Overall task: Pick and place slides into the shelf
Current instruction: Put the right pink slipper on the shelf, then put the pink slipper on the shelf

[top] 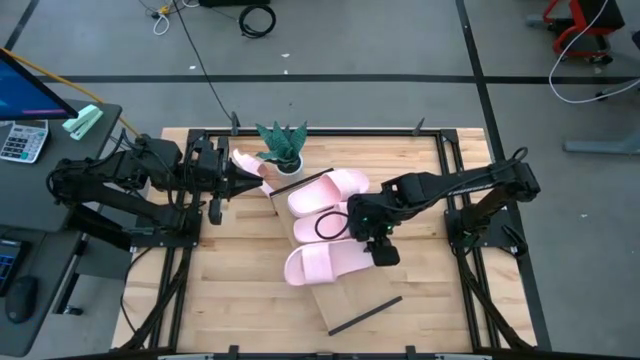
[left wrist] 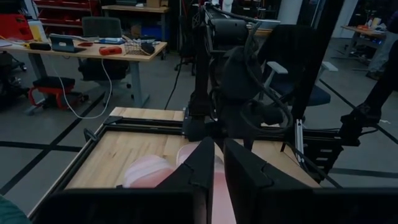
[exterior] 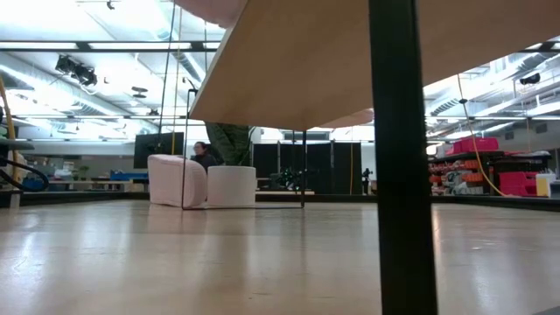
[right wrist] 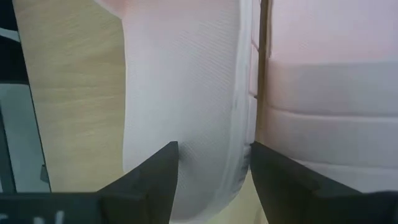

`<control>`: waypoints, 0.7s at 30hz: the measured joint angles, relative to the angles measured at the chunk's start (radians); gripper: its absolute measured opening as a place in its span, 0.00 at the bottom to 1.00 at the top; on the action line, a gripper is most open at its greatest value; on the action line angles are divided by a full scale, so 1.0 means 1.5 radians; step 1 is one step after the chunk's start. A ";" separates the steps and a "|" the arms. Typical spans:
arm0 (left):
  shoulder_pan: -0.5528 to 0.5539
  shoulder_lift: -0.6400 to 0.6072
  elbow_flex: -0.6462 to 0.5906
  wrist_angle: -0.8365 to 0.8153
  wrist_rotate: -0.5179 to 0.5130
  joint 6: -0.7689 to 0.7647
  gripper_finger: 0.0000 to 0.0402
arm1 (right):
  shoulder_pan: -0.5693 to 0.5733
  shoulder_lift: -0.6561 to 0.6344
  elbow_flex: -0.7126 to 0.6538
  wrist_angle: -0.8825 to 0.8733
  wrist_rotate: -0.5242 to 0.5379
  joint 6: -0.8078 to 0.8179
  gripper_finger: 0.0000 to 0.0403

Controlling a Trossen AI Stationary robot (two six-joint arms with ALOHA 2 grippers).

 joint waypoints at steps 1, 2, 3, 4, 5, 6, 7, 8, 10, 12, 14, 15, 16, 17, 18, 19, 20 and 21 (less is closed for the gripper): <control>0.000 0.000 0.000 0.000 0.000 0.000 0.11 | 0.000 0.000 0.006 -0.004 0.000 -0.004 0.50; 0.000 0.000 0.000 0.000 0.000 0.000 0.11 | 0.000 0.000 0.013 -0.007 0.001 -0.008 0.50; 0.000 0.000 0.000 0.000 0.000 0.000 0.11 | 0.000 -0.001 0.019 -0.007 0.001 -0.010 0.50; 0.000 0.000 0.000 -0.001 0.000 0.000 0.11 | 0.000 -0.001 0.024 -0.008 0.001 -0.011 0.50; 0.000 0.000 0.000 -0.002 0.000 0.000 0.11 | 0.000 -0.001 0.030 -0.010 0.001 -0.011 0.50; 0.000 0.000 0.000 -0.003 0.000 0.000 0.11 | 0.000 -0.001 0.036 -0.015 0.001 -0.012 0.50; 0.000 0.000 0.000 -0.004 0.000 0.000 0.11 | 0.000 -0.001 0.040 -0.016 0.001 -0.011 0.50; 0.000 0.000 0.000 -0.005 0.000 0.000 0.10 | 0.000 -0.001 0.041 -0.016 0.001 -0.011 0.51; 0.000 0.000 0.000 -0.006 0.000 0.000 0.10 | 0.000 -0.001 0.041 -0.021 0.001 -0.012 0.52; 0.000 0.000 0.000 -0.006 0.000 0.000 0.10 | 0.000 -0.001 0.041 -0.027 0.001 -0.012 0.53; 0.000 0.000 0.000 -0.006 0.000 0.000 0.10 | 0.000 -0.001 0.041 -0.028 0.002 -0.012 0.55; 0.000 0.000 0.000 -0.006 0.000 0.000 0.11 | 0.000 -0.001 0.041 -0.028 0.005 -0.012 0.56; 0.000 0.000 0.000 -0.006 0.000 0.000 0.11 | 0.000 -0.001 0.041 -0.029 0.009 -0.012 0.57; 0.000 0.000 0.000 -0.006 0.000 0.000 0.12 | 0.000 -0.001 0.041 -0.029 0.015 -0.012 0.58; 0.000 0.000 0.000 -0.006 0.000 0.000 0.12 | 0.000 -0.001 0.041 -0.029 0.018 -0.014 0.59; 0.000 0.000 0.000 -0.006 0.000 0.000 0.12 | 0.000 -0.001 0.041 -0.029 0.024 -0.017 0.59; 0.000 0.000 0.000 -0.007 0.000 0.000 0.12 | 0.000 -0.001 0.043 -0.031 0.034 -0.020 0.60; 0.000 0.000 0.000 -0.009 0.000 0.000 0.12 | 0.001 -0.001 0.048 -0.032 0.046 -0.023 0.60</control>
